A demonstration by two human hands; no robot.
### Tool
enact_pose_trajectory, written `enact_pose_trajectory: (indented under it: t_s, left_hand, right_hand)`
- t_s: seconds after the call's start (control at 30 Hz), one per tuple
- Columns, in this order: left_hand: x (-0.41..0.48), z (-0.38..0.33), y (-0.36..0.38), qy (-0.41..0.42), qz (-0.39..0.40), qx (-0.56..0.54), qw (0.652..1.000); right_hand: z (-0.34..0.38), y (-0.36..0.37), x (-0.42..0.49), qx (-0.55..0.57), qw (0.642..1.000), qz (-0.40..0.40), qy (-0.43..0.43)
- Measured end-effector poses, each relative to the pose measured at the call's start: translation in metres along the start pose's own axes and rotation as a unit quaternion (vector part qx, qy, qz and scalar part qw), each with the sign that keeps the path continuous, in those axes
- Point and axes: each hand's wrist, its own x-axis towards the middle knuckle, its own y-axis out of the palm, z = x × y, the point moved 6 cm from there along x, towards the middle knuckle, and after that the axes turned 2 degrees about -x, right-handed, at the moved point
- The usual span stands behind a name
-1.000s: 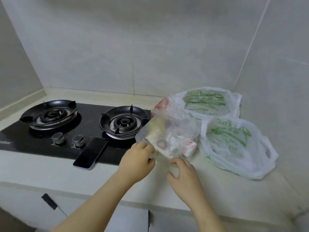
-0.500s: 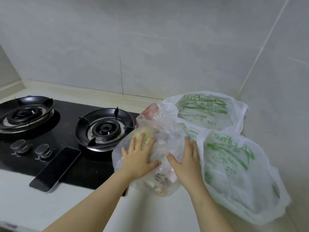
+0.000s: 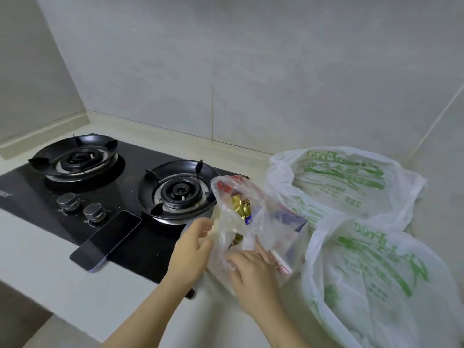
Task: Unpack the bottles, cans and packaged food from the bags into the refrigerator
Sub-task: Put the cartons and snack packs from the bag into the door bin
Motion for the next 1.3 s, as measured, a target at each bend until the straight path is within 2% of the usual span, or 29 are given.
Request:
enact_pose_trajectory:
  t_s: [0.07, 0.1, 0.17, 0.27, 0.33, 0.4, 0.47, 0.53, 0.6, 0.67, 0.73, 0.8, 0.87, 0.97, 1.07, 1.13, 1.2, 1.27, 1.3]
  left_hand:
    - [0.000, -0.013, 0.007, 0.065, 0.042, -0.048, 0.996]
    - [0.001, -0.017, 0.014, 0.100, 0.076, -0.031, 0.992]
    - [0.012, -0.014, 0.029, 0.132, 0.129, 0.086, 0.979]
    - [0.027, 0.008, 0.050, 0.100, 0.197, 0.295, 0.930]
    - [0.028, 0.027, 0.059, 0.078, 0.228, 0.339, 0.909]
    - [0.024, 0.039, 0.060, 0.089, 0.225, 0.317, 0.917]
    - [0.021, 0.044, 0.059, 0.105, 0.212, 0.282, 0.930]
    - [0.021, 0.043, 0.057, 0.117, 0.208, 0.240, 0.941]
    - [0.018, 0.041, 0.054, 0.132, 0.204, 0.198, 0.950]
    - [0.014, 0.037, 0.050, 0.212, 0.165, 0.206, 0.941]
    - [0.009, 0.032, 0.046, 0.287, 0.137, 0.226, 0.921]
    - [0.010, 0.029, 0.043, 0.310, 0.124, 0.258, 0.907]
    - [0.015, 0.029, 0.037, 0.292, 0.124, 0.281, 0.906]
    - [0.030, 0.044, 0.019, 0.219, 0.113, 0.303, 0.920]
    - [0.038, 0.060, -0.001, 0.154, 0.090, 0.374, 0.910]
    - [0.034, 0.071, -0.008, 0.098, 0.123, 0.373, 0.915]
    - [0.029, 0.070, -0.012, 0.042, 0.147, 0.287, 0.946]
    - [0.024, 0.066, -0.016, -0.067, 0.192, 0.099, 0.974]
    - [0.022, 0.065, -0.012, -0.111, 0.217, 0.009, 0.970]
  right_hand:
    - [-0.002, 0.005, -0.004, 0.009, 1.000, 0.007, -0.003]
    - [-0.003, 0.006, -0.005, 0.014, 1.000, 0.009, -0.001]
    - [-0.005, 0.006, -0.007, 0.020, 0.999, 0.023, 0.011]
    - [-0.017, 0.011, -0.014, 0.013, 0.995, 0.079, 0.062]
    - [-0.027, 0.011, -0.018, 0.020, 0.987, 0.126, 0.101]
    - [-0.032, 0.008, -0.020, 0.060, 0.968, 0.180, 0.166]
    - [-0.032, -0.004, -0.017, 0.069, 0.965, 0.162, 0.197]
    - [-0.028, -0.018, -0.009, 0.005, 0.974, 0.123, 0.192]
    - [-0.026, -0.020, -0.001, -0.048, 0.968, 0.152, 0.196]
    - [-0.029, -0.014, 0.002, -0.080, 0.958, 0.186, 0.204]
    - [-0.033, -0.013, 0.004, -0.114, 0.953, 0.189, 0.206]
    - [-0.037, -0.011, 0.003, -0.140, 0.951, 0.174, 0.216]
    - [-0.041, -0.015, 0.001, -0.162, 0.947, 0.152, 0.232]
    - [-0.058, -0.023, -0.007, -0.174, 0.939, 0.111, 0.275]
    - [-0.070, -0.028, -0.016, -0.150, 0.932, 0.099, 0.314]
    - [-0.071, -0.034, -0.019, -0.160, 0.928, 0.086, 0.326]
    - [-0.072, -0.040, -0.020, -0.169, 0.925, 0.063, 0.336]
    - [-0.073, -0.041, -0.021, -0.189, 0.915, 0.061, 0.351]
    - [-0.071, -0.040, -0.019, -0.212, 0.913, 0.058, 0.345]
